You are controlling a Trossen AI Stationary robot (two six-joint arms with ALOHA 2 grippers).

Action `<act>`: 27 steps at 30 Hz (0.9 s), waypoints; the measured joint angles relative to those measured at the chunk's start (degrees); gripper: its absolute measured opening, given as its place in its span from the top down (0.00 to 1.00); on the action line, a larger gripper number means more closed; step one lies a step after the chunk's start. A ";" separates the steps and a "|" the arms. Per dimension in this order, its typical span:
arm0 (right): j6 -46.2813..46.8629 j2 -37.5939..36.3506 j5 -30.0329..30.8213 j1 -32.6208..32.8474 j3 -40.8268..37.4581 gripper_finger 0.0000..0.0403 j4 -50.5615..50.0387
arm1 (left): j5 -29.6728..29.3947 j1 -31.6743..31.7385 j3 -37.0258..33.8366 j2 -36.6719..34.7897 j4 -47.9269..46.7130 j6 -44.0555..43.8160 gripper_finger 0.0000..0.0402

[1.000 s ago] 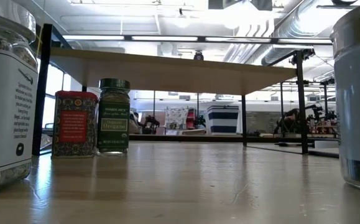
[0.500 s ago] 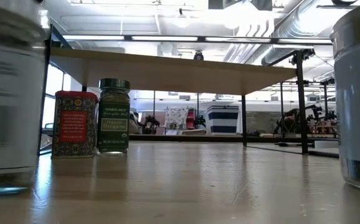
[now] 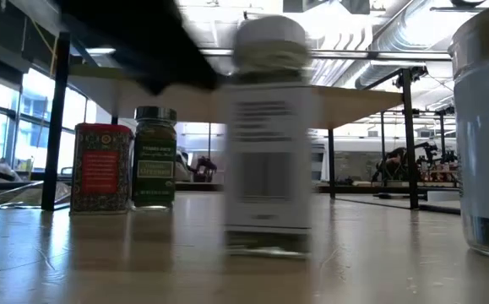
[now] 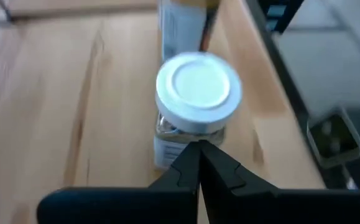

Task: Shelf spices
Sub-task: Move the white seasoning bottle to the bottom right of the table

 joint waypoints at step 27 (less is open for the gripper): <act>1.14 2.91 -23.65 1.41 -28.56 1.00 36.36 | -39.31 -14.37 9.31 -45.49 -33.29 -11.43 1.00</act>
